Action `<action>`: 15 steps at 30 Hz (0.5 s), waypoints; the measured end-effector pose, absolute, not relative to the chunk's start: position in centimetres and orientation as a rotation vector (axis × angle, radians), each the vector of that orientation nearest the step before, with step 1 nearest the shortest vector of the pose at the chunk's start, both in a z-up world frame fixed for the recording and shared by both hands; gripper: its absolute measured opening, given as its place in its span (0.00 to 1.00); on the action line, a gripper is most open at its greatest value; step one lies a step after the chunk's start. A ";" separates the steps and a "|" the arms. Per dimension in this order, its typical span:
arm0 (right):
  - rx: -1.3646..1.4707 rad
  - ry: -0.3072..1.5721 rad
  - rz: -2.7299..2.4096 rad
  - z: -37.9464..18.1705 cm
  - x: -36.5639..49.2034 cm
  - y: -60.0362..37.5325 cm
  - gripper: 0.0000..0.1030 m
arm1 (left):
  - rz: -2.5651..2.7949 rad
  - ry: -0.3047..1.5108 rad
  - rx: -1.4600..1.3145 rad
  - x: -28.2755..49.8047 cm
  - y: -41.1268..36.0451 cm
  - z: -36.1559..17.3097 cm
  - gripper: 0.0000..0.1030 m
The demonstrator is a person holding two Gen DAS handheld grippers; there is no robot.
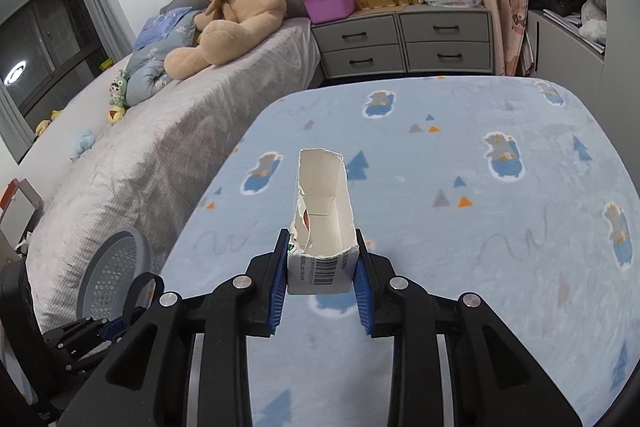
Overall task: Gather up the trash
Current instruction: 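Carry band and carton over the grey basket and open both tools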
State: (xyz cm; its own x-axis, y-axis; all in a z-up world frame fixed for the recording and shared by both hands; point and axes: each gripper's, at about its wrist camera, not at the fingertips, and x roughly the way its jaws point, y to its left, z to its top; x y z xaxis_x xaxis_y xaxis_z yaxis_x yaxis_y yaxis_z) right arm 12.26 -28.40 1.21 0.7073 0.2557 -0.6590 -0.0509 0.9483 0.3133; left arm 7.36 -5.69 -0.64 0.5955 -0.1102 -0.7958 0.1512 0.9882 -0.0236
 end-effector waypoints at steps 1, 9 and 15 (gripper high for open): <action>0.288 0.770 0.185 1.2 11.9 -27.6 0.28 | -0.141 0.911 0.052 7.2 -5.0 -0.3 0.18; 0.266 0.762 0.264 1.7 9.7 -20.7 0.28 | -0.059 0.821 0.049 5.3 1.5 3.0 0.18; 0.249 0.756 0.342 2.2 8.6 -14.4 0.28 | -0.007 0.802 0.018 4.3 6.4 4.1 0.18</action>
State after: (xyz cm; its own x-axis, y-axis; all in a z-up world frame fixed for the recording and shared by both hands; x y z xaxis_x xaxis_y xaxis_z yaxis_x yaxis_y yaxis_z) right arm 8.56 -14.39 2.18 0.6767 0.3894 -0.6248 -0.2130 0.9159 0.3401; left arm 4.32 6.43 4.12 0.6953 0.0004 -0.7188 0.0135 0.9998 0.0136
